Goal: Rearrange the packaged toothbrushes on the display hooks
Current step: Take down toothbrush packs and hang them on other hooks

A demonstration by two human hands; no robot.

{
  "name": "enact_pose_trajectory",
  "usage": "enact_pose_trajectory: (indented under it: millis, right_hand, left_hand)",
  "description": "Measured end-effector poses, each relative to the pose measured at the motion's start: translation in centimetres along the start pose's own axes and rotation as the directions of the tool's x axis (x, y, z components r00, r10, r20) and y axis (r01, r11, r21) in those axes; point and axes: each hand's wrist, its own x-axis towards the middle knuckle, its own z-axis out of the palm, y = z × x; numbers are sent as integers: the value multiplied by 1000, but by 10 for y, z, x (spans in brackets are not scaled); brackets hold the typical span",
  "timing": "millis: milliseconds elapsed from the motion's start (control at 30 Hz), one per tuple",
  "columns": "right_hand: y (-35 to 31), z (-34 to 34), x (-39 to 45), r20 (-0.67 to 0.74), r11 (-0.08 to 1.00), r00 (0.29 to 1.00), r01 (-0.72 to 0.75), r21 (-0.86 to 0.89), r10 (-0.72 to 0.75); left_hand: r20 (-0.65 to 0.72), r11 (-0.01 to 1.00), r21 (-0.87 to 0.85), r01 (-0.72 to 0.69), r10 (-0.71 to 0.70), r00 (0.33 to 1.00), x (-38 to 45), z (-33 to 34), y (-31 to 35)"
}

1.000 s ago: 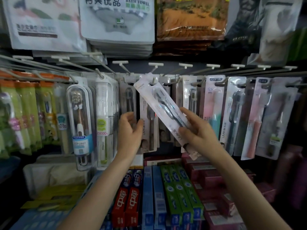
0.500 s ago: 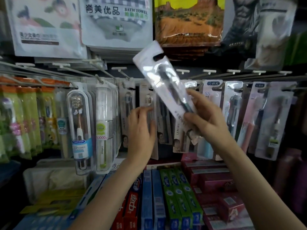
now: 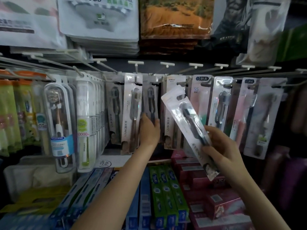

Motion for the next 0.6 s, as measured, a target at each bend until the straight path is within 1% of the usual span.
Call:
enact_pose_trajectory:
  millis: [133, 300, 500, 600]
  right_hand:
    - [8, -11, -2, -15, 999, 999, -38, 31, 39]
    - [20, -18, -2, -13, 996, 997, -70, 57, 71]
    - [30, -15, 4, -14, 994, 994, -109, 26, 109]
    - [27, -8, 7, 19, 994, 994, -103, -35, 104]
  left_hand:
    - [-66, 1000, -6, 4, -4, 998, 16, 11, -3]
    - [-111, 999, -38, -12, 8, 994, 25, 14, -5]
    - [-157, 997, 78, -9, 21, 987, 26, 18, 0]
    - [-133, 987, 155, -26, 47, 990, 24, 17, 1]
